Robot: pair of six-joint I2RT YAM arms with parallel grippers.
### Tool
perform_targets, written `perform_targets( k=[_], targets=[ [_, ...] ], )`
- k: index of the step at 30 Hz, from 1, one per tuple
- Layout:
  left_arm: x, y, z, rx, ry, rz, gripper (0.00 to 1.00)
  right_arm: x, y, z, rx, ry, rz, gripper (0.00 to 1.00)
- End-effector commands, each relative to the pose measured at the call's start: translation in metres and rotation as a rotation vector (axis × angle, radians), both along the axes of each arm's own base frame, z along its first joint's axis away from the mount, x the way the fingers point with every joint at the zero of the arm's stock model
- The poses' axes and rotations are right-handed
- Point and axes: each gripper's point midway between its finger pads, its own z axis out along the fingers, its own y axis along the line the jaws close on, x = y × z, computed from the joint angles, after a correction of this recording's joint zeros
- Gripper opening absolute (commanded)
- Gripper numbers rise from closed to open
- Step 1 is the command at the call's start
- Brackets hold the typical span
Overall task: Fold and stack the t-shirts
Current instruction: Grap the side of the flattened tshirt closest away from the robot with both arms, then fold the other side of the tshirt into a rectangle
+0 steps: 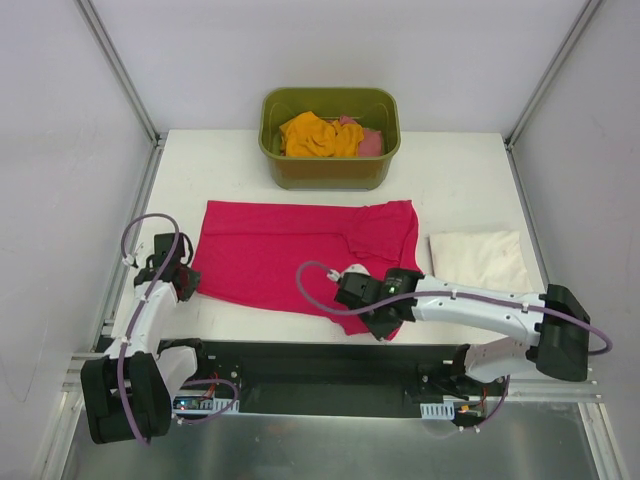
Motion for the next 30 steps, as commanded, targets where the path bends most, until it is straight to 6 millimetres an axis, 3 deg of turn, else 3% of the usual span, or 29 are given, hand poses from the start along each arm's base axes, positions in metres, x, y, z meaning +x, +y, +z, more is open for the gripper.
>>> perform_targets(
  k=[1, 5, 18, 28, 30],
  targets=[
    [0.019, 0.002, 0.023, -0.001, -0.076, -0.012, 0.0, 0.039, -0.026, 0.037, -0.063, -0.105, -0.026, 0.01],
    [0.033, 0.003, 0.034, -0.006, -0.094, -0.011, 0.0, 0.071, -0.02, 0.058, -0.025, -0.134, -0.052, 0.02],
    [0.084, 0.002, 0.047, -0.05, -0.066, -0.05, 0.0, 0.169, -0.025, 0.089, -0.131, -0.23, -0.111, 0.02],
    [0.117, 0.004, 0.045, -0.066, -0.033, -0.075, 0.0, 0.24, -0.024, 0.091, -0.174, -0.267, -0.09, 0.05],
    [0.128, 0.004, 0.041, -0.074, -0.018, -0.081, 0.0, 0.254, -0.023, 0.082, -0.195, -0.253, -0.048, 0.05]
  ],
)
